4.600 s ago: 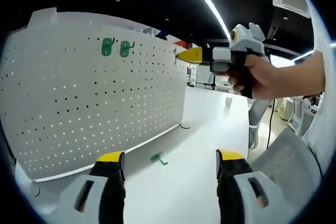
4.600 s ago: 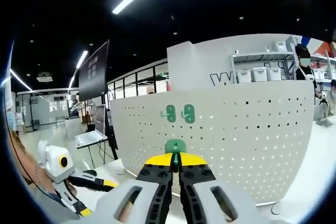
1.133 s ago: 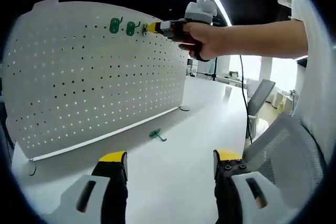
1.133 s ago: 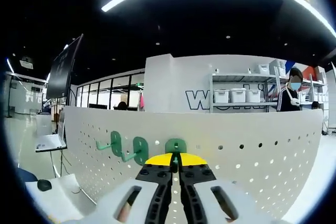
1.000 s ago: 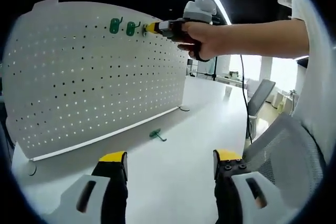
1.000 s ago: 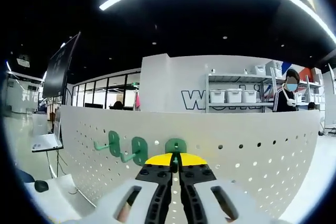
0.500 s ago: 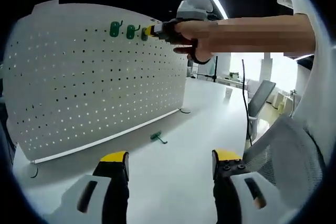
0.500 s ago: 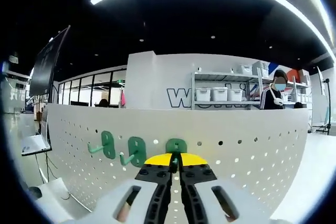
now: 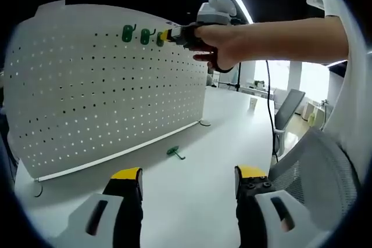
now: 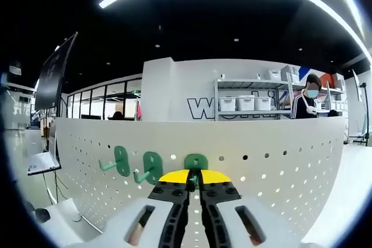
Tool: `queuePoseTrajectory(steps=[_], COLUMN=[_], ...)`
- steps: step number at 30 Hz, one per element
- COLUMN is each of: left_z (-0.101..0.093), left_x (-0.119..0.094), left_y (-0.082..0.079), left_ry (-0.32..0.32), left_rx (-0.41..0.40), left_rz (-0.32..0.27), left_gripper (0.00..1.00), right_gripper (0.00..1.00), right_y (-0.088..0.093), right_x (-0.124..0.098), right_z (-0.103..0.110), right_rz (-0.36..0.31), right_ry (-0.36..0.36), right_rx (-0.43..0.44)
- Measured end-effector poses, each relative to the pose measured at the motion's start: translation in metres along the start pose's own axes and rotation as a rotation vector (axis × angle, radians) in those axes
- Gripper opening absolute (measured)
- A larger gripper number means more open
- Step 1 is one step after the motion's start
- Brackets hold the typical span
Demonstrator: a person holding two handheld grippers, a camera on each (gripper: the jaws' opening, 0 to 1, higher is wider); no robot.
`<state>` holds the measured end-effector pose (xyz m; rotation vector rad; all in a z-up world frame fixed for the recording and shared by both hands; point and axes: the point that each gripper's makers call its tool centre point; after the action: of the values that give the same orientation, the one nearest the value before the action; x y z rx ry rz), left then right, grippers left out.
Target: Insert the hook assembly into the mounting plate slot until the hook locks in place.
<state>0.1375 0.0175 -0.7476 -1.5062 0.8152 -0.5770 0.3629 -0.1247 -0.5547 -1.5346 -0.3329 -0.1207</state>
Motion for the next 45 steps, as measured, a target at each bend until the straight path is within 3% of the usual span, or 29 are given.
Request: queuePoseTrajectory(steps=[14, 26, 29, 35, 45], left_z=[-0.001, 0.0, 0.001, 0.003, 0.001], left_x=[0.001, 0.001, 0.0, -0.002, -0.001], left_y=[0.0, 0.0, -0.002, -0.001, -0.003], left_ry=[0.003, 0.006, 0.004, -0.004, -0.002], left_rx=[0.001, 0.008, 0.01, 0.01, 0.013], left_rz=[0.004, 0.006, 0.004, 0.005, 0.002], left_gripper=[0.66, 0.66, 0.66, 0.66, 0.66], right_gripper=[0.07, 0.33, 0.35, 0.42, 0.41], right_y=[0.001, 0.004, 0.003, 0.001, -0.003], right_x=[-0.002, -0.011, -0.015, -0.021, -0.023], right_z=[0.002, 0.011, 0.014, 0.02, 0.016], right_rz=[0.009, 0.012, 0.015, -0.006, -0.015], right_ry=[-0.043, -0.145, -0.194, -0.252, -0.261], right_rx=[0.021, 0.036, -0.024, 0.005, 0.006])
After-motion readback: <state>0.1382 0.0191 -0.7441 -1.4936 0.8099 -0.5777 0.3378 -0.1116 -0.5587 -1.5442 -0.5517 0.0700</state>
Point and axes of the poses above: the point that each gripper's makers call its tool centre point, and the gripper's own axes: x roughly forward along the fingers, z roughly to its left, y roughly out of its underside, and after that the axes turned 12 degrees about -z, right-handed
